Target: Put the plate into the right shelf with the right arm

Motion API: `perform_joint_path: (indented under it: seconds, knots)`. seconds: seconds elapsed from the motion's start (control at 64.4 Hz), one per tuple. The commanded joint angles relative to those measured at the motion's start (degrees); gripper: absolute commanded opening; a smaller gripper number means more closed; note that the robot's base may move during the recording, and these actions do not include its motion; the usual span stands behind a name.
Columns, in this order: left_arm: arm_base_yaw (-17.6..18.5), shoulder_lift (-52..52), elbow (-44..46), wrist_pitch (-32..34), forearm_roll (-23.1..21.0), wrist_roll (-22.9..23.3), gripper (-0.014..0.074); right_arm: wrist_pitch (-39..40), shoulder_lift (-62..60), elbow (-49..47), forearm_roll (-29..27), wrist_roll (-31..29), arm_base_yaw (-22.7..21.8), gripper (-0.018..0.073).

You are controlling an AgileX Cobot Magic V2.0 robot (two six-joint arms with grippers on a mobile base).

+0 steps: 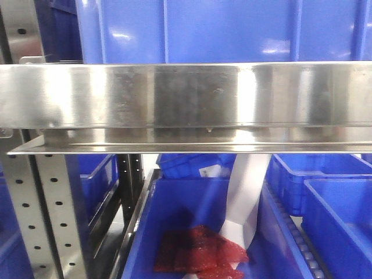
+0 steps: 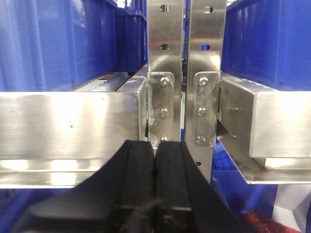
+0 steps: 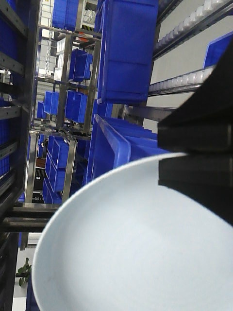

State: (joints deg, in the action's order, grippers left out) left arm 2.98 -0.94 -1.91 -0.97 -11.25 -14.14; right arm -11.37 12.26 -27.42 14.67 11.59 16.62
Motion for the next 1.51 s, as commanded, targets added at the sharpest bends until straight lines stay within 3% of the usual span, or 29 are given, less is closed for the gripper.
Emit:
perform_joint_path:
  seconds: [0.0,0.264,0.45,0.668,0.901,1.491]
  knots:
    - [0.32,-0.60,-0.39,4.78,-0.12,0.14,-0.0047,6.04,0.73,-1.68,0.78,-0.10,-0.25,0.0054]
    - [0.32,-0.60,-0.39,4.78,-0.12,0.14,-0.0047,7.12,0.73,-2.78,0.78,-0.09,-0.25,0.0054]
    - [0.32,-0.60,-0.39,4.78,-0.12,0.14,-0.0047,6.10,4.93,-13.25,0.67,-0.09,-0.25,0.0054]
    - [0.32,-0.60,-0.39,4.78,-0.12,0.14,-0.0047,0.82,19.83,-31.39,-0.29,-0.04,-0.25,0.0054]
    - [0.32,-0.60,-0.39,4.78,-0.12,0.14,-0.0047,0.68,36.59,-44.17,-3.56,-0.04,-0.12,0.0054]
    - [0.32,-0.60,-0.39,4.78,-0.12,0.14,-0.0047,2.79,67.06,-54.80,-6.51,-0.04,2.77,0.0054]
